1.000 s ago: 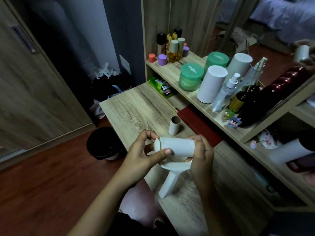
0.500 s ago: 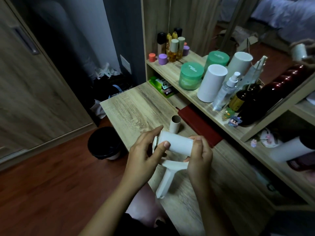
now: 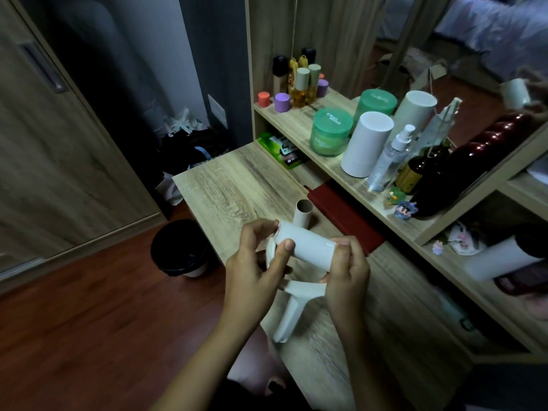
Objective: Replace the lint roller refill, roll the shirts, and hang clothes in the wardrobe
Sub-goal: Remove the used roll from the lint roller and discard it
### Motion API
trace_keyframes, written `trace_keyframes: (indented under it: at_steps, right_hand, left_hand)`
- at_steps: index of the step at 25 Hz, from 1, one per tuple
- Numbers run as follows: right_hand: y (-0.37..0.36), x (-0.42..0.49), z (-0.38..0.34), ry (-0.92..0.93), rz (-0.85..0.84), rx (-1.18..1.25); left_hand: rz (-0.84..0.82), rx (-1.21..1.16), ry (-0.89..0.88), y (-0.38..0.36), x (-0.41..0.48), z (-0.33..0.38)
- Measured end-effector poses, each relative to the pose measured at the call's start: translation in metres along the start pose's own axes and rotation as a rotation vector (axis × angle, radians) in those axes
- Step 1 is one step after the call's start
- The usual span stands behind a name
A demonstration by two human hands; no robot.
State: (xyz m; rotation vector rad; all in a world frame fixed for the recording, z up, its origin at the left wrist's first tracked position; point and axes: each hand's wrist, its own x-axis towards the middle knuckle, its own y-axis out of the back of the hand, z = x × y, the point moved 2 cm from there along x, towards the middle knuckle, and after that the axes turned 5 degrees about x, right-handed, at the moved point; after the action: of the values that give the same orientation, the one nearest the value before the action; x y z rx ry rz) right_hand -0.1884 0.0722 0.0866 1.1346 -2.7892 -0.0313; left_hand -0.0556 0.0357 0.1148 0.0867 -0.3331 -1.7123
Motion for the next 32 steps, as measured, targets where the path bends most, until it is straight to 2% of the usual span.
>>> trace_keyframes:
  at_steps: [4, 6, 10, 15, 22, 32]
  right_hand:
    - [0.003, 0.006, -0.002, 0.057, -0.125, -0.097]
    - [0.001, 0.006, -0.001, 0.04, -0.172, -0.084]
    - [0.0, 0.005, 0.004, -0.137, -0.213, 0.058]
    - [-0.004, 0.004, 0.002, -0.121, -0.324, 0.111]
    - [-0.012, 0.002, -0.003, -0.07, -0.211, 0.075]
    - [0.0, 0.014, 0.002, -0.03, -0.26, 0.006]
  left_hand:
    - [-0.081, -0.009, 0.069, -0.003, 0.002, -0.009]
    - [-0.016, -0.049, 0.135, -0.005, 0.001, -0.018]
    - [0.117, -0.21, 0.257, -0.01, -0.001, -0.033]
    - [0.205, -0.475, 0.343, -0.015, -0.007, -0.028]
    - [0.205, -0.536, 0.343, -0.019, -0.006, -0.024]
    - [0.178, -0.67, 0.46, -0.02, -0.001, -0.021]
